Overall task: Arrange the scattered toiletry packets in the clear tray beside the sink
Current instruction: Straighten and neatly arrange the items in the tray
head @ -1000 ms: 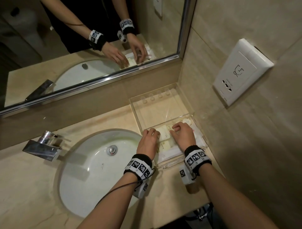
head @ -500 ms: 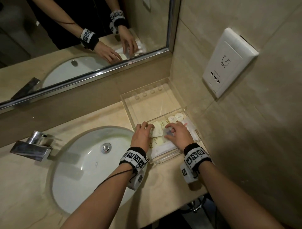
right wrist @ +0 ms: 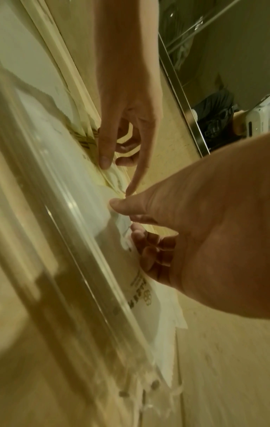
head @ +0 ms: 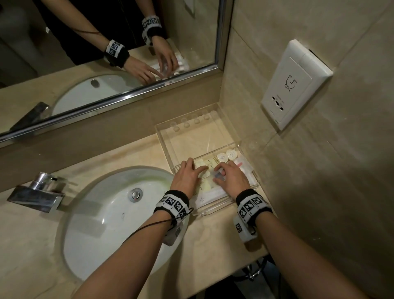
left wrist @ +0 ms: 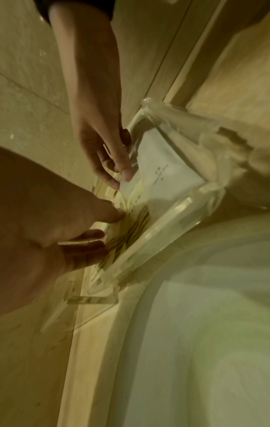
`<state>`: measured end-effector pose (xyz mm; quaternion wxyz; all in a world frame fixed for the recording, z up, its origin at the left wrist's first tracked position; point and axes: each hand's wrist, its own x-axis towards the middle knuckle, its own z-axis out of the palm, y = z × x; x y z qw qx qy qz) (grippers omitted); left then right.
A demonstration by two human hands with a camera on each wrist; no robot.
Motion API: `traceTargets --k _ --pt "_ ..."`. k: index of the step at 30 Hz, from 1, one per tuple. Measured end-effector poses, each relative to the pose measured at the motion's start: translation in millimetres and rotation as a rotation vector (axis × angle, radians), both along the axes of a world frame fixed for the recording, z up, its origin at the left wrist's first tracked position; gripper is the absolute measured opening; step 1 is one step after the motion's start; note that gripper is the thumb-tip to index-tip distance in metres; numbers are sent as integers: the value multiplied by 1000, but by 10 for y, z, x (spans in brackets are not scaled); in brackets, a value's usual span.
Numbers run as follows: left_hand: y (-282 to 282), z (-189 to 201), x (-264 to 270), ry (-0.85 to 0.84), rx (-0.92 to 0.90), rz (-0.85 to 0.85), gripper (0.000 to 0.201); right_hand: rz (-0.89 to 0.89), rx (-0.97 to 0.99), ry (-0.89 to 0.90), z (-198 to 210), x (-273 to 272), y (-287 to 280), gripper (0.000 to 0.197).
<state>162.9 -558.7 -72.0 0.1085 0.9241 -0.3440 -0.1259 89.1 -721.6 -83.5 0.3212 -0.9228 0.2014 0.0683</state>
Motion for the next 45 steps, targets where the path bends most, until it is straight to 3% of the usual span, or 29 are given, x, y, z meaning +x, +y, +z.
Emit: traceTargets --k 6,10,15,20,29,33,36,40,42,45 --pt "-29 -13 50 23 26 -9 64 -22 34 -23 -5 4 -22 24" --pt "-25 -31 48 31 31 -8 59 -217 67 -123 23 72 -60 21" --pt "-14 -9 63 31 44 -28 55 -358 72 -114 35 268 -129 40" --pt "-17 -17 61 39 44 -50 64 -328 17 -47 20 337 -155 37" --pt "-80 10 38 40 91 -14 59 -323 12 -113 7 287 -172 39" --pt "-36 1 39 30 43 7 59 -308 44 -203 6 169 -167 15" --pt "66 39 20 44 -61 83 51 -298 44 -219 11 56 -164 11" --pt "224 60 -68 19 -127 178 21 -244 70 -236 -4 -88 -153 19" --pt "287 22 -155 -6 -101 122 14 -232 66 -217 -36 -113 -150 23" --pt "337 -36 -292 -71 -61 -15 20 -224 45 -162 -52 -139 -164 29"
